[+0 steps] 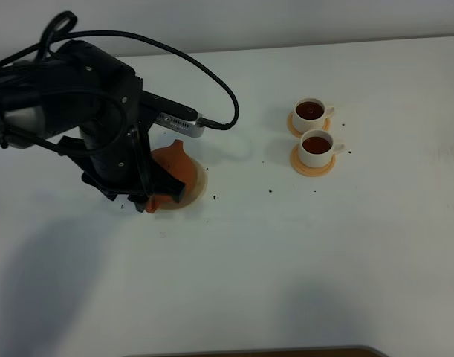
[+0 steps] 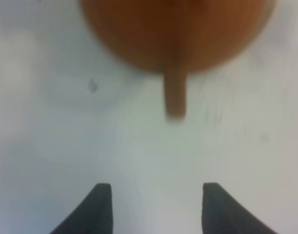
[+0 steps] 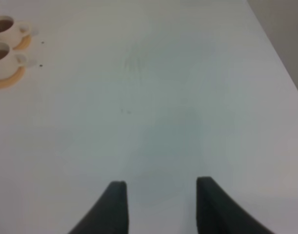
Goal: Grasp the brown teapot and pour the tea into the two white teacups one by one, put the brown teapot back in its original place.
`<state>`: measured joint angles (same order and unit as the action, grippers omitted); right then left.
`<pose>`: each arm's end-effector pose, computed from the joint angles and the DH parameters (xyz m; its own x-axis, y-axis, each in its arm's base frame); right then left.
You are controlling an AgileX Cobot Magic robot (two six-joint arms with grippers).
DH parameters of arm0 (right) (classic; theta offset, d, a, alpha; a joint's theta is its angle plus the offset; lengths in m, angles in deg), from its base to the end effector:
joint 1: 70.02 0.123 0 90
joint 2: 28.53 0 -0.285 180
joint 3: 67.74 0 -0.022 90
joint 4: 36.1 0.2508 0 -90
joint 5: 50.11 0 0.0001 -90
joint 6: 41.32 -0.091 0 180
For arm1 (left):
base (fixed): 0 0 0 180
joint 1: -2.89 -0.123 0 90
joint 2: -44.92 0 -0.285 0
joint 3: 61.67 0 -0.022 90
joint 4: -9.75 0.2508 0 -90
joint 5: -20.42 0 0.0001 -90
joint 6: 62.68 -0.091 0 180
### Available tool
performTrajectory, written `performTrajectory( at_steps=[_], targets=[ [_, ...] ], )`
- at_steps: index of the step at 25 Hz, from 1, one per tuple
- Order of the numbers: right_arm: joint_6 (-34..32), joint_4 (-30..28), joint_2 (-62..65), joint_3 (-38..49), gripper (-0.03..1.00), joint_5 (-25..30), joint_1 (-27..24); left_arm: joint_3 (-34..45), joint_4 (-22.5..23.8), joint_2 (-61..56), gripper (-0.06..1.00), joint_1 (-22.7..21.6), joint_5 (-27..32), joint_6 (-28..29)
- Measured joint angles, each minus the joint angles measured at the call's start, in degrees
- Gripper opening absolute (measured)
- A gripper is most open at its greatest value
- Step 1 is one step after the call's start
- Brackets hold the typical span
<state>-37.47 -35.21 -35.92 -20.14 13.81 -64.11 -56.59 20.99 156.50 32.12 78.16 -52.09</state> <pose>-0.0103 0.0002 0.2775 -0.4730 -0.1096 -0.8742 -0.1439 0.9885 -0.0461 0.3113 -0.1570 0.2059 -0.9019 0.4153 -0.1189 0.3963 0.9050 0.1550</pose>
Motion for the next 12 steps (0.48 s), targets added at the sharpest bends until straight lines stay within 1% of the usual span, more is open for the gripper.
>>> performTrajectory(
  at_steps=[3, 6, 9, 12],
  targets=[
    [0.0, 0.0, 0.0, 0.0, 0.36, 0.0, 0.0, 0.1, 0.0, -3.8, 0.46, 0.0, 9.4, -0.4],
    [0.0, 0.0, 0.0, 0.0, 0.36, 0.0, 0.0, 2.8, -0.9, -8.6, 0.46, 0.0, 9.5, -0.4],
    [0.0, 0.0, 0.0, 0.0, 0.36, 0.0, 0.0, 9.7, -1.7, -15.2, 0.46, 0.0, 9.5, -0.4],
    [0.0, 0.0, 0.0, 0.0, 0.36, 0.0, 0.0, 18.0, -1.3, -23.6, 0.46, 0.0, 9.5, -0.4]
  ],
)
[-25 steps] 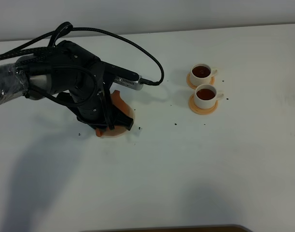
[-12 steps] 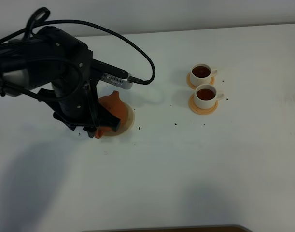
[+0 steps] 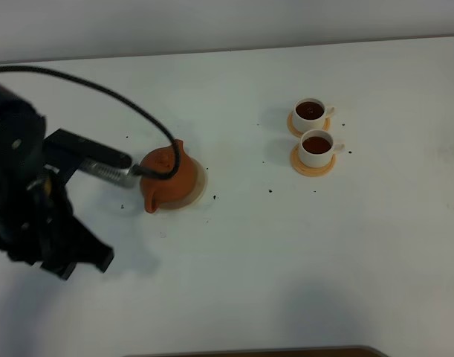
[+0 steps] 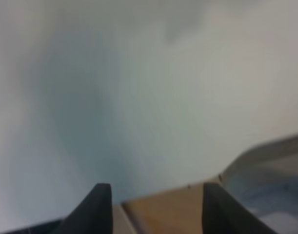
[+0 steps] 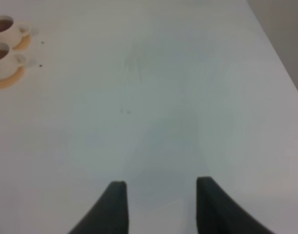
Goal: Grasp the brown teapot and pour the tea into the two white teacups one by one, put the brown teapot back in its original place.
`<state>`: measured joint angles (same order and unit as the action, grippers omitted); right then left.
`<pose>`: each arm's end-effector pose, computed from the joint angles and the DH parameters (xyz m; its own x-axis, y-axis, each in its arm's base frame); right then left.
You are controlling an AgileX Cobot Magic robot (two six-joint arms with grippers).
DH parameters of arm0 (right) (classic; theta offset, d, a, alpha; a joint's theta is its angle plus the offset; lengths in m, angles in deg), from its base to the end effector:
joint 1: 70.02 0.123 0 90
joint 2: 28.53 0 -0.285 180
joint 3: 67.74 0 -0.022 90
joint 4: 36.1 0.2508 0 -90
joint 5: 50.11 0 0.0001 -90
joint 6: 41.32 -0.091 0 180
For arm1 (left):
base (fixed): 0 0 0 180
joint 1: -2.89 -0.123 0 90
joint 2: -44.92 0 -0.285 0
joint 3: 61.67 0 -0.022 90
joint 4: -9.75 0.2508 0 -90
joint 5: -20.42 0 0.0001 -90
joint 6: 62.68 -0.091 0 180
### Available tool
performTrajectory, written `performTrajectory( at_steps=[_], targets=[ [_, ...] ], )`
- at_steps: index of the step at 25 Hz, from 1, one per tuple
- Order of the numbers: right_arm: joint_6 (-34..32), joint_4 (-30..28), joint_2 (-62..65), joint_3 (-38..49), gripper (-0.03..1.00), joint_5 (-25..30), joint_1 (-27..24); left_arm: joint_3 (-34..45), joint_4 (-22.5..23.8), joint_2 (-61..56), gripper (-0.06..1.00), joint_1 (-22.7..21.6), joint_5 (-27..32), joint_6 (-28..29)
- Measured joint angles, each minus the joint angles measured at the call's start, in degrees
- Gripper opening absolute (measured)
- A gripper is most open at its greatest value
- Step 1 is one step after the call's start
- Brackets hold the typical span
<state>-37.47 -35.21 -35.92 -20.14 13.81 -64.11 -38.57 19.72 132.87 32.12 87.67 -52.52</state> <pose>-0.0103 0.0002 0.2775 -0.4730 -0.1096 -0.8742 -0.1439 0.9885 -0.0461 0.2120 -0.1020 0.2485 -0.9190 0.3907 -0.0523 0.3790 0.9123 0.1548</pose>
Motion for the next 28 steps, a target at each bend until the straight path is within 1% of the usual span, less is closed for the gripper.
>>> performTrajectory(
  at_steps=[3, 10, 12, 15, 18, 19, 21, 27, 28],
  targets=[
    [0.0, 0.0, 0.0, 0.0, 0.36, 0.0, 0.0, 8.1, 0.2, -8.2, 0.46, 0.0, 0.0, 0.1],
    [0.0, 0.0, 0.0, 0.0, 0.36, 0.0, 0.0, 22.0, -0.4, -25.4, 0.46, 0.0, -0.7, 0.2],
    [0.0, 0.0, 0.0, 0.0, 0.36, 0.0, 0.0, 24.6, -1.3, -28.6, 0.46, 0.0, -2.5, 0.3],
    [0.0, 0.0, 0.0, 0.0, 0.36, 0.0, 0.0, 26.8, -1.5, -31.5, 0.46, 0.0, -5.4, 0.3],
    [0.0, 0.0, 0.0, 0.0, 0.36, 0.0, 0.0, 27.2, -1.5, -33.3, 0.46, -0.2, -6.3, 0.3],
    [0.0, 0.0, 0.0, 0.0, 0.36, 0.0, 0.0, 27.2, -1.6, -33.4, 0.46, -0.8, -6.4, 0.3],
    [0.0, 0.0, 0.0, 0.0, 0.36, 0.0, 0.0, 27.2, -1.7, -33.7, 0.46, -3.6, -6.4, 0.2],
    [0.0, 0.0, 0.0, 0.0, 0.36, 0.0, 0.0, 27.2, -5.1, -34.2, 0.46, -17.9, -6.7, -4.5],
    [0.0, 0.0, 0.0, 0.0, 0.36, 0.0, 0.0, 27.2, -5.8, -34.6, 0.46, -19.6, -6.7, -5.4]
  ],
)
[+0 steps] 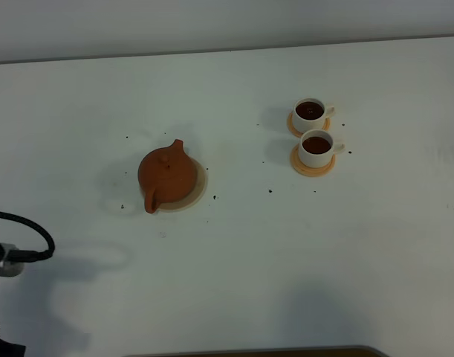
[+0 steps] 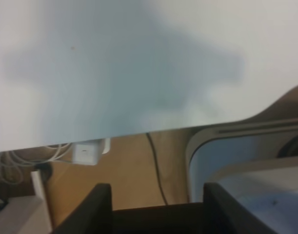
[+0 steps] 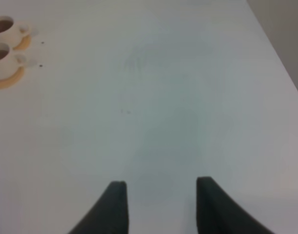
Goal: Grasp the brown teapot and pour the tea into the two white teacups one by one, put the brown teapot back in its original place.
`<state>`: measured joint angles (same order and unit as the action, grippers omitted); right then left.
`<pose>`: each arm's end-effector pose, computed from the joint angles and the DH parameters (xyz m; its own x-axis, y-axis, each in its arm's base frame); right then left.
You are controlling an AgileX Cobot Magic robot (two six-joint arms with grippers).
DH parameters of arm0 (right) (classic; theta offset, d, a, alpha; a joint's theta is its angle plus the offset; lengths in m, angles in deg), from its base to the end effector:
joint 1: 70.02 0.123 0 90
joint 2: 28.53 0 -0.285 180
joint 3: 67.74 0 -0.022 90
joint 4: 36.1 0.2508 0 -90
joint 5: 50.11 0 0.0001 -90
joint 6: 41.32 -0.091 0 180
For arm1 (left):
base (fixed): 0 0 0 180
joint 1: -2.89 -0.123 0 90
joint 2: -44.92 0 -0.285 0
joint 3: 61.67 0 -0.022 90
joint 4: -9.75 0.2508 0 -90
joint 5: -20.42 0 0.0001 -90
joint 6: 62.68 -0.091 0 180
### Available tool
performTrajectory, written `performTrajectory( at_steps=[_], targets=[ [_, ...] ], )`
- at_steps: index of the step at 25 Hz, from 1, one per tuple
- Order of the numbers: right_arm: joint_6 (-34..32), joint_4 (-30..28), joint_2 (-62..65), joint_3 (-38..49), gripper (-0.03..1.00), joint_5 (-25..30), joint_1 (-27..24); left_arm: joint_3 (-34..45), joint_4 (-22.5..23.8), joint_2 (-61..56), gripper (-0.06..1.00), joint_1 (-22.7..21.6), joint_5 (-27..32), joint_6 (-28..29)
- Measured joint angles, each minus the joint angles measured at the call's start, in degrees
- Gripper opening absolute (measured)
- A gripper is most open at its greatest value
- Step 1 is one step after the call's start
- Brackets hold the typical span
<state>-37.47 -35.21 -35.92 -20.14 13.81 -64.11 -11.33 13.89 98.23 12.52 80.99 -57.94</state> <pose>-0.0103 0.0002 0.2775 -0.4730 -0.1096 -0.8742 -0.1439 0.9885 -0.0461 0.1028 -0.0116 0.2263 -0.9545 0.1142 -0.2756 0.1051 0.9933 0.0475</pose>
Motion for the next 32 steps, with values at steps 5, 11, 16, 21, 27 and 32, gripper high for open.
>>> performTrajectory(
  at_steps=[5, 11, 16, 21, 27, 32],
  targets=[
    [0.0, 0.0, 0.0, 0.0, 0.36, 0.0, 0.0, 0.0, -1.2, -5.0, 0.46, -5.4, -0.1, -1.9],
    [0.0, 0.0, 0.0, 0.0, 0.36, 0.0, 0.0, 0.1, -1.2, -16.8, 0.46, -5.7, -0.1, -2.1],
    [0.0, 0.0, 0.0, 0.0, 0.36, 0.0, 0.0, 0.2, -1.2, -26.7, 0.46, -6.1, -0.2, -2.3],
    [0.0, 0.0, 0.0, 0.0, 0.36, 0.0, 0.0, 0.3, -1.2, -33.6, 0.46, -6.1, -0.1, -2.3],
    [0.0, 0.0, 0.0, 0.0, 0.36, 0.0, 0.0, 0.4, -1.2, -35.9, 0.46, -6.1, -0.1, -2.3],
    [0.0, 0.0, 0.0, 0.0, 0.36, 0.0, 0.0, 0.4, -1.2, -37.3, 0.46, -7.5, -0.1, -2.3]
  ],
)
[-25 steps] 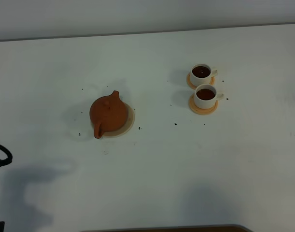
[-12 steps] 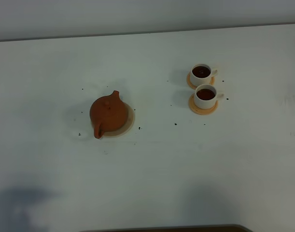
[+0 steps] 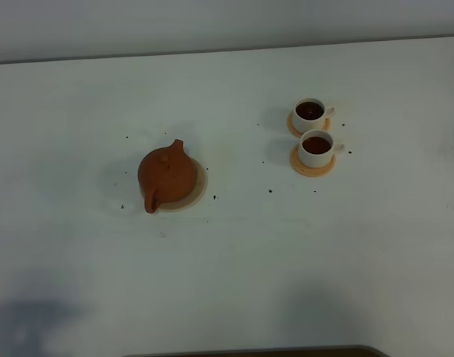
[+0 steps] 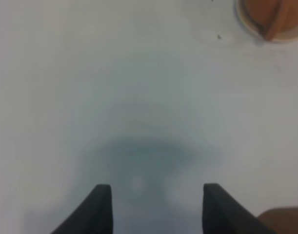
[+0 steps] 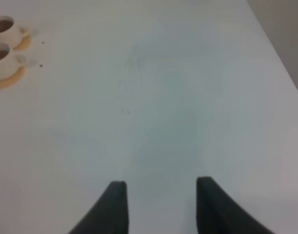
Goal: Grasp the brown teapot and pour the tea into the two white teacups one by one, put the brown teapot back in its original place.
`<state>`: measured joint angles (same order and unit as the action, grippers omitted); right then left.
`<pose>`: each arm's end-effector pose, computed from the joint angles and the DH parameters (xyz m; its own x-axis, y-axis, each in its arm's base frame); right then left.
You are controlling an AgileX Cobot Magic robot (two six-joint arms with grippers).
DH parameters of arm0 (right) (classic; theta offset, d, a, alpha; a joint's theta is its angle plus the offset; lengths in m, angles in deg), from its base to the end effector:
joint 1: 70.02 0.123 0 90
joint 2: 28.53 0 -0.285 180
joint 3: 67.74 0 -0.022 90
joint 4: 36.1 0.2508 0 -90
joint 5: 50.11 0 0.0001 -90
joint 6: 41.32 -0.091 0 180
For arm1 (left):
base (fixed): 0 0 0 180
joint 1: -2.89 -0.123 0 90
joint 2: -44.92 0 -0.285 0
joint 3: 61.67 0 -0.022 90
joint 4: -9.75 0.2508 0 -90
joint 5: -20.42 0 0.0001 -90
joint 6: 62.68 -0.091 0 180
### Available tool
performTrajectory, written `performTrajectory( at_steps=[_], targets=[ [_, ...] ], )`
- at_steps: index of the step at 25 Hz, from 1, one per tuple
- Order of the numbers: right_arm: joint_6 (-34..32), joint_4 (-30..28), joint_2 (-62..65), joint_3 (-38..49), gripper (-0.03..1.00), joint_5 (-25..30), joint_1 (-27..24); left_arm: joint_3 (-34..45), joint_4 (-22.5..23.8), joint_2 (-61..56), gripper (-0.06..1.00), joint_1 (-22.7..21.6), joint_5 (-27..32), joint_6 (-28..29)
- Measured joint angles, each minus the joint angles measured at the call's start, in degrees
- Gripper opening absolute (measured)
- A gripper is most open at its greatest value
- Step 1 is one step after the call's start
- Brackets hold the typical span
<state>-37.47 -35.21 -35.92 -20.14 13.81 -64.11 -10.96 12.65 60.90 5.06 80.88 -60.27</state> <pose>-0.0103 0.0002 0.2775 -0.4730 -0.1096 -0.8742 -0.1439 0.9885 -0.0461 0.0202 0.0032 0.2660 -0.6030 0.0058 -0.7977 -0.0076 0.9999 0.0129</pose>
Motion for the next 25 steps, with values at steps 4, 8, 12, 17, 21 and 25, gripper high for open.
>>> performTrajectory(
  at_steps=[4, 8, 12, 17, 21, 25],
  targets=[
    [0.0, 0.0, 0.0, 0.0, 0.36, 0.0, 0.0, 0.0, 0.0, -1.2, 0.46, -1.8, 0.0, 0.0],
    [0.0, 0.0, 0.0, 0.0, 0.36, 0.0, 0.0, 0.0, 0.0, -3.1, 0.46, -2.4, 0.0, 0.0],
    [0.0, 0.0, 0.0, 0.0, 0.36, 0.0, 0.0, 0.0, 0.0, -6.1, 0.46, -2.6, 0.0, 0.0],
    [0.0, 0.0, 0.0, 0.0, 0.36, 0.0, 0.0, 0.0, 0.0, -8.4, 0.46, -2.6, 0.1, 0.0],
    [0.0, 0.0, 0.0, 0.0, 0.36, 0.0, 0.7, 0.0, 0.0, -8.4, 0.46, -2.6, 0.1, 0.0],
    [0.0, 0.0, 0.0, 0.0, 0.36, 0.0, 1.5, 0.1, 0.0, -8.4, 0.46, -2.6, 0.1, 0.0]
  ],
)
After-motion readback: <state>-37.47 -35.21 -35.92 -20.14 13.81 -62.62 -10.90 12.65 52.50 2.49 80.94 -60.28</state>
